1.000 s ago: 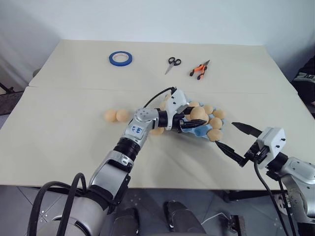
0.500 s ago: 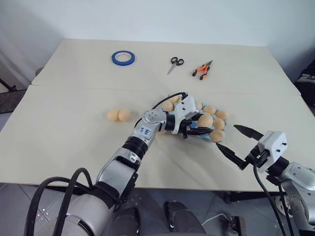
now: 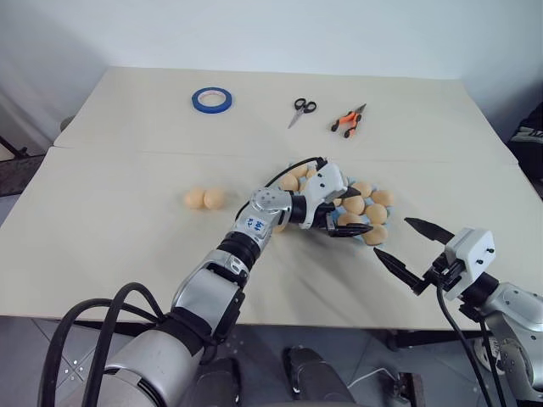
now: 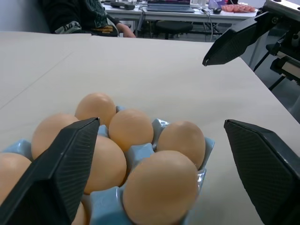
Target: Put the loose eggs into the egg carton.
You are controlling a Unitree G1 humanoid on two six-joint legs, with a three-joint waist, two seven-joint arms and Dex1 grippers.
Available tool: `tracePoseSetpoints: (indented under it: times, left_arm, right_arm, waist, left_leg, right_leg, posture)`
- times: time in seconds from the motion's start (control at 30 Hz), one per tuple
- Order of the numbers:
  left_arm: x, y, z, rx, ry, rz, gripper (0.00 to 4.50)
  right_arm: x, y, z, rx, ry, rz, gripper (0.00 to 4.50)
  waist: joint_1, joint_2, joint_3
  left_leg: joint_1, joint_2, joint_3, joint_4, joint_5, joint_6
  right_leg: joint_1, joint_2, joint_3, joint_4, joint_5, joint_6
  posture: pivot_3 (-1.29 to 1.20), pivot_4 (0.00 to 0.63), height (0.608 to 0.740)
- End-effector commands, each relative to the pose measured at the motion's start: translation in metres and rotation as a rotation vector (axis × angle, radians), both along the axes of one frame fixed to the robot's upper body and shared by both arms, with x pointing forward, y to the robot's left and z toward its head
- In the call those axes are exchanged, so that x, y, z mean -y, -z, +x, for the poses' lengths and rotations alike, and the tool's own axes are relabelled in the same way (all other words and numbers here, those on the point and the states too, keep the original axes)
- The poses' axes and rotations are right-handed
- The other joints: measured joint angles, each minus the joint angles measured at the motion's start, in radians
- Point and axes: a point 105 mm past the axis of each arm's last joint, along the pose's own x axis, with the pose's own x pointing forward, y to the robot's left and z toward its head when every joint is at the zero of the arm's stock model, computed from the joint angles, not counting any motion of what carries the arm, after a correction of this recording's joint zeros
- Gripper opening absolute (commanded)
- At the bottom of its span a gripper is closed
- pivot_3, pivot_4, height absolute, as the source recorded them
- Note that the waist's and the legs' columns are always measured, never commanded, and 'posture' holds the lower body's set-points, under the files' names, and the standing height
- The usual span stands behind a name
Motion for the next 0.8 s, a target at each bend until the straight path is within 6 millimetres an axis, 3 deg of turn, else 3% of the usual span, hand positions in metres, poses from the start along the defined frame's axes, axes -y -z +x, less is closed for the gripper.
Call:
tracePoseSetpoints:
  times: [0.03, 0.23, 0.47, 0.53, 0.8]
  left_arm:
    - [-0.002, -0.023, 0.003, 0.050, 0.008, -0.054, 4.44]
    - [-0.048, -0.072, 0.026, 0.212, -0.128, -0.156, 4.44]
    - [-0.117, -0.078, 0.035, 0.292, -0.304, -0.132, 4.44]
    - [-0.149, -0.085, 0.028, 0.279, -0.371, -0.228, 4.44]
    - [-0.238, -0.050, -0.017, 0.182, -0.523, -0.140, 4.44]
  right_arm:
    - [0.002, -0.017, -0.001, 0.072, 0.003, -0.014, 4.50]
    - [0.002, -0.018, 0.004, 0.071, -0.015, -0.018, 4.50]
    - [-0.002, -0.018, 0.009, 0.065, -0.050, -0.019, 4.50]
    - [-0.006, -0.016, 0.011, 0.059, -0.075, -0.022, 4.50]
    - [-0.007, -0.016, 0.013, 0.047, -0.113, -0.025, 4.50]
  waist:
    - [0.000, 0.000, 0.000]
    - [-0.007, 0.000, 0.000]
    - [-0.004, 0.001, 0.000]
    - [-0.004, 0.001, 0.000]
    - [0.000, 0.002, 0.000]
  left_leg:
    - [0.000, 0.000, 0.000, 0.000, 0.000, 0.000]
    - [0.001, 0.000, 0.000, 0.000, 0.000, 0.000]
    - [0.001, 0.000, 0.000, 0.000, 0.000, 0.000]
    - [0.001, 0.000, -0.001, 0.001, 0.000, 0.000]
    - [0.002, 0.001, -0.005, 0.002, 0.000, 0.000]
  right_leg:
    - [0.000, 0.000, 0.000, 0.000, 0.000, 0.000]
    - [0.000, 0.000, 0.000, 0.001, 0.000, 0.000]
    - [0.000, -0.004, -0.002, 0.003, 0.000, 0.000]
    - [0.000, -0.005, -0.003, 0.003, 0.000, 0.000]
    - [0.001, -0.008, -0.008, 0.006, -0.001, -0.002]
  posture:
    - [0.00, 0.150, 0.740]
    - [0.00, 0.150, 0.740]
    - [0.00, 0.150, 0.740]
    - [0.00, 0.150, 0.740]
    - [0.00, 0.150, 0.740]
